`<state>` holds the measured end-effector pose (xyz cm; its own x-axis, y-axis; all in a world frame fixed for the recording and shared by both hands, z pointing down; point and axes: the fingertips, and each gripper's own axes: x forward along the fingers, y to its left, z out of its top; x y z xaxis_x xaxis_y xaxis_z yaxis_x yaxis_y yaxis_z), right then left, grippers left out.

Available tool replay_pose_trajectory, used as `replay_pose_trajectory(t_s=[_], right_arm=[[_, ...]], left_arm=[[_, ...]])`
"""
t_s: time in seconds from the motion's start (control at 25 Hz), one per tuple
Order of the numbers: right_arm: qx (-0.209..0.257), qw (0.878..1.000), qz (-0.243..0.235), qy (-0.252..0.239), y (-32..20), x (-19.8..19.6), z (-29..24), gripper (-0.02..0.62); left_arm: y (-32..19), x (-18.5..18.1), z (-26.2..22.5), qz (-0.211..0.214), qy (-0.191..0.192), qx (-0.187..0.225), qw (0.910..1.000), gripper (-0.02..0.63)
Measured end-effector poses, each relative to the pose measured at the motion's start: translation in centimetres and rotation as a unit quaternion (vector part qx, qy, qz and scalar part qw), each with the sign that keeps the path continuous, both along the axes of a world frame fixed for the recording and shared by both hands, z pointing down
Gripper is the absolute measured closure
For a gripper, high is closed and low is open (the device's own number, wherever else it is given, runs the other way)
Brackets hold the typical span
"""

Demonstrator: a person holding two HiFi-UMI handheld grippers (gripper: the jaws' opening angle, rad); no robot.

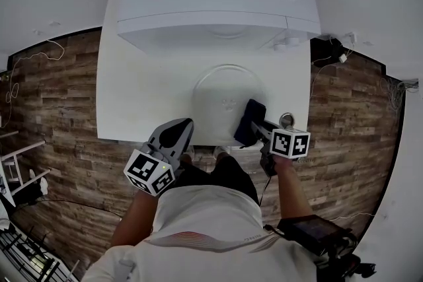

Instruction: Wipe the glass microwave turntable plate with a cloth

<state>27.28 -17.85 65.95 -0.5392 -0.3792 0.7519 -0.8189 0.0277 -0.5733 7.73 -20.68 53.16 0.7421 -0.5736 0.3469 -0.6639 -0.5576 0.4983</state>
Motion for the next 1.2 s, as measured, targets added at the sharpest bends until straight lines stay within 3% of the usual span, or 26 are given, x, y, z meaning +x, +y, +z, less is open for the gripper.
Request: replay_pose_trajectory(t_s=[0.4,0.76,0.96,1.2], right_arm=[[-0.006,0.998,0.059,-0.014,-0.5,3.9,-0.5,0.532],[0.004,0.998,0.065,-0.011,-0.3,4.1,-1.2,0.532],[0.068,0.996,0.062,-0.014,-0.8,3.1,-4.3,0.531],[0.183,0.980,0.080,-0.020,-1.1,1.1,-10.5,0.532]], left_arm=[[0.2,0.2,0.2,0.001,-0.002,-0.002,1.0000,0.596],[0.1,0.4,-0.2,0.002,0.000,0.002,1.0000,0.596],[0.1,0.2,-0.9,0.008,0.005,0.011,0.9999,0.596],[0.3,-0.6,-2.9,0.031,0.019,0.034,0.9988,0.596]])
